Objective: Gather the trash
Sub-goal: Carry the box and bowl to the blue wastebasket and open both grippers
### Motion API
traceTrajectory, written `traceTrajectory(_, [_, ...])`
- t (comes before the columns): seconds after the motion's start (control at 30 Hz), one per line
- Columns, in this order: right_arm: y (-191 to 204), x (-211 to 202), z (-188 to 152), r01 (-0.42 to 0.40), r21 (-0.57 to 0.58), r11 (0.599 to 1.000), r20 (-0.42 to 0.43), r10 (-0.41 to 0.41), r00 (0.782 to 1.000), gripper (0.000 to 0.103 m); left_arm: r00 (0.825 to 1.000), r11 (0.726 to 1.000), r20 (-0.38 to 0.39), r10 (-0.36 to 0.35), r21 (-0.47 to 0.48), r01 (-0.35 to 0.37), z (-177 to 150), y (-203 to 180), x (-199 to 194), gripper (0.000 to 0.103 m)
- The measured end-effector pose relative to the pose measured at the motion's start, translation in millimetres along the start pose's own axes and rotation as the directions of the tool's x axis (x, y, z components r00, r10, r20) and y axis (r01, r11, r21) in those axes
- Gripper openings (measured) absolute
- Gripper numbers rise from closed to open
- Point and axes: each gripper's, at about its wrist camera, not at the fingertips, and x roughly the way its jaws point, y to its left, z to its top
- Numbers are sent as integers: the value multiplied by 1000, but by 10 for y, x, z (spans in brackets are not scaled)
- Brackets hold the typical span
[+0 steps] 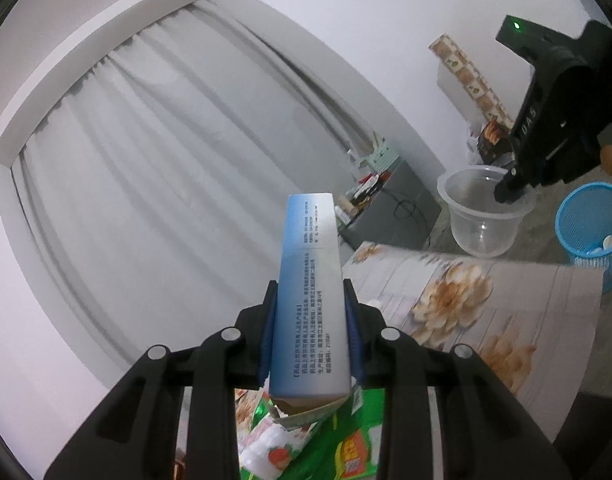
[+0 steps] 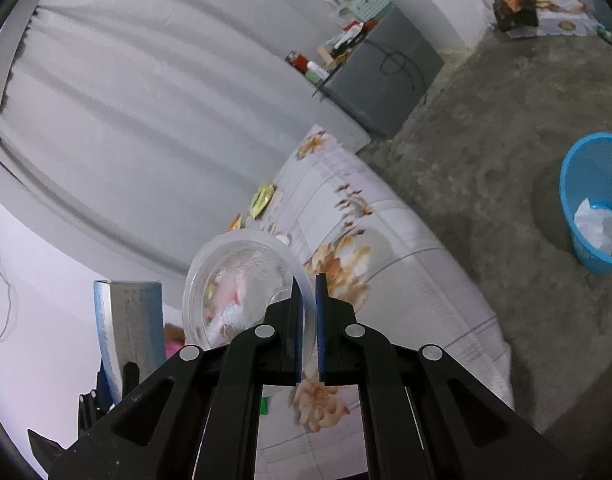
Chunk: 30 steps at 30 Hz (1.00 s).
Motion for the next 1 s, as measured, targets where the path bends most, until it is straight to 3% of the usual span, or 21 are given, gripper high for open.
traceTrajectory(0.2, [-192,-181,81,16,36,999,45,-18,999,4,997,998,53,-56,-15,57,255,-164,56,29])
traceTrajectory(0.33, [-388,-337,147,40,70,997,86,-46,995,4,985,985,79,-156,-68,162,484,-255,154,29])
traceTrajectory(0.57, [-841,-671,236,98,162,982,157,-123,980,4,922,904,94,-375,-182,386,931,-498,486,29])
traceTrajectory(0.73, [-1185,-855,280,129,240,962,193,-178,965,4,847,814,93,-523,-241,529,1223,-776,724,29])
traceTrajectory(0.83, [-1364,-902,288,147,282,948,202,-208,957,4,791,749,79,-606,-279,601,1364,-968,879,29])
traceTrajectory(0.9, [-1488,-931,289,157,311,937,205,-228,952,4,741,691,64,-669,-314,651,1461,-1127,1001,29])
traceTrajectory(0.93, [-1542,-954,288,162,322,933,205,-236,950,4,726,676,58,-685,-323,663,1492,-1196,1037,29])
traceTrajectory(1.0, [-1695,-996,281,175,355,918,206,-260,944,4,674,620,37,-738,-358,698,1539,-1385,1153,29])
